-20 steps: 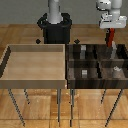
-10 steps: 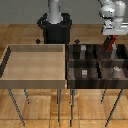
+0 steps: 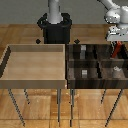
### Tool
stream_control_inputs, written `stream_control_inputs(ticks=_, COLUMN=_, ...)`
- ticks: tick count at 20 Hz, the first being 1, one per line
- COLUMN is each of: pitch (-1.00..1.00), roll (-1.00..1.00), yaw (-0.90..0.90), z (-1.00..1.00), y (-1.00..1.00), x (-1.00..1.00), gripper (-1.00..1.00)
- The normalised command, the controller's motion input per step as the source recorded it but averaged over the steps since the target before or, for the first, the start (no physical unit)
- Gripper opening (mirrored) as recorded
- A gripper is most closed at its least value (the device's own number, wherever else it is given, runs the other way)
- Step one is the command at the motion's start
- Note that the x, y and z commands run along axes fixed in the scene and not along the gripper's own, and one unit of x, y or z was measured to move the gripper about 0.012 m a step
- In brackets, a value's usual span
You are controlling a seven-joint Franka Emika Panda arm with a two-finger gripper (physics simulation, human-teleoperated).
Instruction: Place the box of cereal into the appropriate compartment.
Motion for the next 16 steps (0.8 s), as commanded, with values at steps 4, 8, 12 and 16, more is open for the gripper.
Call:
stream_control_inputs(ticks=4, pitch=0.00, roll=0.00, yaw=0.00, z=-1.00, y=0.00, x=0.00, gripper=-1.00)
stream_control_inputs(ticks=8, pitch=0.00, roll=0.00, yaw=0.00, z=-0.50, y=0.00, x=0.00, gripper=1.00)
stream_control_inputs(ticks=12, pitch=0.00, roll=0.00, yaw=0.00, z=0.00, y=0.00, x=0.00, gripper=1.00)
stream_control_inputs(ticks=16, pitch=0.00, roll=0.00, yaw=0.00, z=0.00, y=0.00, x=0.00, gripper=1.00)
